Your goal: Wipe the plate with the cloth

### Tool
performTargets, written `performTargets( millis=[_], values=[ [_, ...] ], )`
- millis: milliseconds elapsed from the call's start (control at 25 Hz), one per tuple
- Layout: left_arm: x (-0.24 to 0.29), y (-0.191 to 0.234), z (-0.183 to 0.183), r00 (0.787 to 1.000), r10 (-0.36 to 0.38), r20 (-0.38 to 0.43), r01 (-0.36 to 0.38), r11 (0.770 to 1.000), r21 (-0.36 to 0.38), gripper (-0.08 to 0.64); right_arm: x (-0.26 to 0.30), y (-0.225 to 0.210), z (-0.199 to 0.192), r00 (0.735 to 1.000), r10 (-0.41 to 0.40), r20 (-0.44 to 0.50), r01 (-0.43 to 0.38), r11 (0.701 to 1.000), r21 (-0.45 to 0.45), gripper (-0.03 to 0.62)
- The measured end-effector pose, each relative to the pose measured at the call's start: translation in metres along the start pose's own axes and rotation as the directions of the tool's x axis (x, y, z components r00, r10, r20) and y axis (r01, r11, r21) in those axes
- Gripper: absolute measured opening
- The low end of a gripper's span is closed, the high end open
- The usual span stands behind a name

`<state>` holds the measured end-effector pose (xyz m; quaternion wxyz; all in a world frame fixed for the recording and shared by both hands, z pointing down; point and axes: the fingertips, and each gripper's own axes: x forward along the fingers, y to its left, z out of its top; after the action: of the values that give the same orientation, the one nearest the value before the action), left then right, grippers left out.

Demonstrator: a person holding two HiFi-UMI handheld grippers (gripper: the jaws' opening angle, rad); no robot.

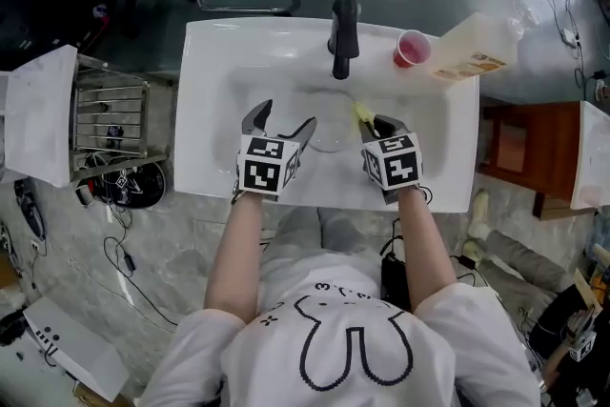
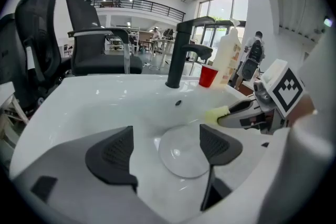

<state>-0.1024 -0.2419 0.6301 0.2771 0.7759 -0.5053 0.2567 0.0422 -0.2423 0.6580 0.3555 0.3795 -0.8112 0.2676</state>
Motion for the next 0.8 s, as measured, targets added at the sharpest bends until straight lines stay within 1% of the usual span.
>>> performTargets(
  millis=[80,120,240,360,480,640,760,800],
  values=[
    [0.009,-0.001,-0.005,0.999,-0.034,-0.031,0.034,0.999,-0.011,0.4,0.01,0.001,-0.01,0.998,0.026,-0.062,-0.025,0.999,0.021,0.051],
    [0.013,0.0,-0.008,0.998,-0.048,-0.041,0.047,0.998,-0.03,0.4,0.016,0.003,-0.015,0.995,0.043,-0.093,-0.041,0.999,0.028,0.051],
    [0.023,0.003,-0.019,0.993,-0.095,-0.076,0.085,0.988,-0.128,0.399,0.031,0.009,-0.027,0.983,0.081,-0.166,-0.078,0.997,0.023,0.051],
    [0.033,0.003,-0.031,0.981,-0.152,-0.118,0.119,0.962,-0.246,0.399,0.042,0.009,-0.034,0.972,0.08,-0.223,-0.083,0.997,-0.004,0.051],
    [0.041,0.003,-0.044,0.965,-0.204,-0.162,0.141,0.932,-0.333,0.397,0.051,0.007,-0.039,0.961,0.062,-0.269,-0.07,0.997,-0.021,0.051],
    [0.05,0.003,-0.051,0.953,-0.24,-0.185,0.156,0.912,-0.38,0.397,0.058,0.005,-0.045,0.946,0.035,-0.322,-0.053,0.997,-0.048,0.051],
    [0.058,-0.001,-0.048,0.942,-0.29,-0.167,0.204,0.893,-0.4,0.394,0.064,0.002,-0.05,0.936,0.005,-0.353,-0.039,0.995,-0.09,0.051],
    [0.061,-0.002,-0.048,0.939,-0.302,-0.167,0.214,0.889,-0.405,0.382,0.066,0.001,-0.052,0.933,-0.004,-0.359,-0.033,0.995,-0.097,0.051]
  ],
)
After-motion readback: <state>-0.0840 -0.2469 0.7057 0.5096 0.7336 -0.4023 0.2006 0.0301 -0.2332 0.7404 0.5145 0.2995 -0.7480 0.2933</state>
